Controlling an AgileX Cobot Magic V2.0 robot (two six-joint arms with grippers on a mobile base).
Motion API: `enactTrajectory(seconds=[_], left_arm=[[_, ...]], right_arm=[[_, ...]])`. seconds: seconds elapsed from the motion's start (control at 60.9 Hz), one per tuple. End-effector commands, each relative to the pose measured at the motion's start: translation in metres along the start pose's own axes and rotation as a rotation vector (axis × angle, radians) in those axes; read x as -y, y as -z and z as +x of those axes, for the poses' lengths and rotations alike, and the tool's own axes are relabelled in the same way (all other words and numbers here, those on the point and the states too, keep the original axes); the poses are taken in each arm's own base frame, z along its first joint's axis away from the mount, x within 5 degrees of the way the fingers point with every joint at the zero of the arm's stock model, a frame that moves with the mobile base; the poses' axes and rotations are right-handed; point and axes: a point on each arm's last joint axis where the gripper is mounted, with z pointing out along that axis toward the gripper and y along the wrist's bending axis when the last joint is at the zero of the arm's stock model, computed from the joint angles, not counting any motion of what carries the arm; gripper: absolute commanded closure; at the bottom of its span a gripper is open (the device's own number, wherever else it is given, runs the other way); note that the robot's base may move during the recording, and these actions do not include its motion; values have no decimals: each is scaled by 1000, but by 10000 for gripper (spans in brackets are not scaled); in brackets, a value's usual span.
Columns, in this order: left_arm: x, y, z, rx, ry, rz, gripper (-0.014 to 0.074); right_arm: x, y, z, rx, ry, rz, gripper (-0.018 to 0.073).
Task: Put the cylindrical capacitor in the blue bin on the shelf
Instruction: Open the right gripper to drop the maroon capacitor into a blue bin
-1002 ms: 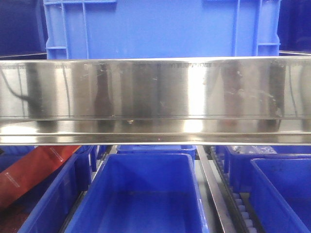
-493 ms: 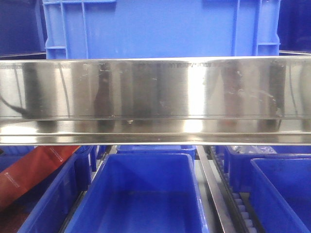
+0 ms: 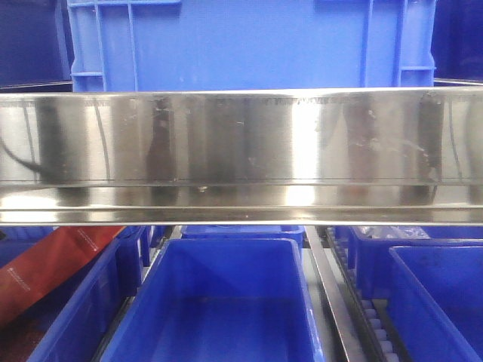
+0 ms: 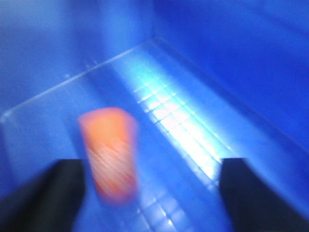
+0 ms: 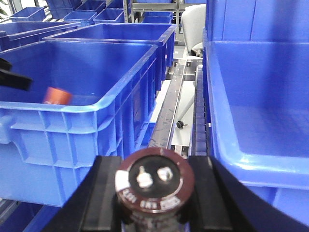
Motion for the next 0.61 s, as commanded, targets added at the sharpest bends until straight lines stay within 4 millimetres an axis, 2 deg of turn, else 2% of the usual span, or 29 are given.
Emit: enactTrajectory(seconds=[0.0, 0.197, 0.312, 0.443, 0.591], left_arm=[[1, 33, -12, 50, 2, 6, 316], [-3, 90, -12, 13, 6, 1, 584], [-5, 120, -9, 15, 18, -6, 686], [-3, 154, 2, 58, 29, -13, 708], [-3, 191, 30, 96, 80, -53, 708]], right_arm=[[0, 2, -3, 32, -3, -2, 708], [0, 2, -3, 30, -3, -2, 708], [0, 2, -3, 29, -3, -2, 708], [0, 2, -2, 27, -3, -2, 708], [0, 2, -2, 19, -3, -2, 708]])
